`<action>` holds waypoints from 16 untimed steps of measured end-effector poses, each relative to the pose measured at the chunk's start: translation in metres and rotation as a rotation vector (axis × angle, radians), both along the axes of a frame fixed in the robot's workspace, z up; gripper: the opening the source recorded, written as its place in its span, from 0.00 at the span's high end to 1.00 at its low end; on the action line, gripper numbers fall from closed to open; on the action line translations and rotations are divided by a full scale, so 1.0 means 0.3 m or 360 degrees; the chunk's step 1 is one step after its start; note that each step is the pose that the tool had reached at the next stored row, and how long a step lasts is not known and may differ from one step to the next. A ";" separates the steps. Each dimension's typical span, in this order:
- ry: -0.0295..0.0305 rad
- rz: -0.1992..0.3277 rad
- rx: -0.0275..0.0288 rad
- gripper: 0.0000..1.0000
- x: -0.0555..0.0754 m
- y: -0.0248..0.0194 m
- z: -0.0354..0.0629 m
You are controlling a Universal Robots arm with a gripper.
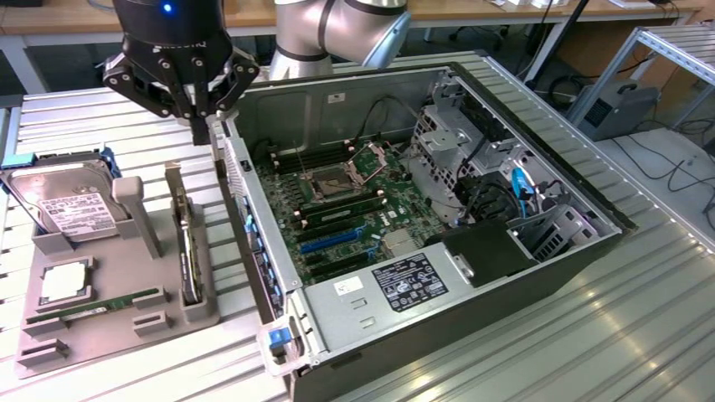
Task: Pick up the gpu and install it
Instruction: 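Reach for the gpu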
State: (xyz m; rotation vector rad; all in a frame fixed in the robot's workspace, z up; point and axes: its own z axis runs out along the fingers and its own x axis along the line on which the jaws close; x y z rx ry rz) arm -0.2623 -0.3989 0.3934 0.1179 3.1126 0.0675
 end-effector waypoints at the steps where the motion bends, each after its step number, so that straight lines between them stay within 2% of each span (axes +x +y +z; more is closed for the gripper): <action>1: -0.00002 0.0000 0.00001 0.89 -0.002 0.000 0.000; 16: -0.00002 0.0000 0.00002 0.89 -0.020 0.000 0.000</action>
